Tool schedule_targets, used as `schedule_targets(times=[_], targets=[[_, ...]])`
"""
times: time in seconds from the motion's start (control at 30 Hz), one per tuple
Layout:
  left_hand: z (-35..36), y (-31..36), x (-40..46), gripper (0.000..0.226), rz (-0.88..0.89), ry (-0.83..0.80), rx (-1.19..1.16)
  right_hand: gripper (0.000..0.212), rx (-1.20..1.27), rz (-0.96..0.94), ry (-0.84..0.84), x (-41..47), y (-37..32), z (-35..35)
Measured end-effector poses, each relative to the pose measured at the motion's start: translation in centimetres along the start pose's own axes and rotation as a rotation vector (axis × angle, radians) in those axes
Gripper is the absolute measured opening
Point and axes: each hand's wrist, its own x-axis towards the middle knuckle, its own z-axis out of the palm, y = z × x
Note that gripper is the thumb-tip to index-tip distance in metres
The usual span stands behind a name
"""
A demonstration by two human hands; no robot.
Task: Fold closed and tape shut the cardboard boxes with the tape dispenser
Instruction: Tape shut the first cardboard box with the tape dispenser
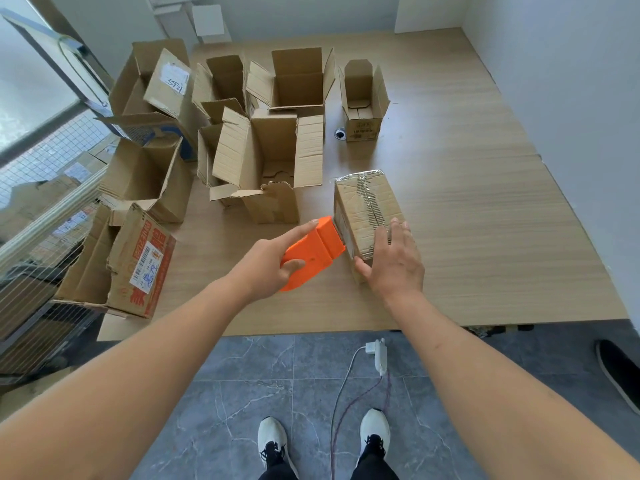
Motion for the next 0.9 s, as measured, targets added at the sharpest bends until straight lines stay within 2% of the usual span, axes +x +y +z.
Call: schedule_targets(times=[0.27,0.4,0.53,0.9], targets=[[-0.9,-1.3,-2.1,0.08,0.126,0.046,-0.045,0.101,-0.051,-0.012,-0.128,-0.7,0.4,-1.6],[-0.8,-1.3,-2.2,0.077,0.146,0.086,-0.11,0.092,-0.047,-0.029,-0.189,-0.8,0.9,-2.3],[-0.8,-1.3,-2.1,0.076,0.159,0.127,-0.133,0.064,-0.004,-0.06,-0.154,-1.0,1.9,-2.6],[0.6,-3.2,-1.9,0.07,0.089,0.256,-0.122,0.052,-0.167,-0.04,-0.022,-0.9,2.5,-1.6]])
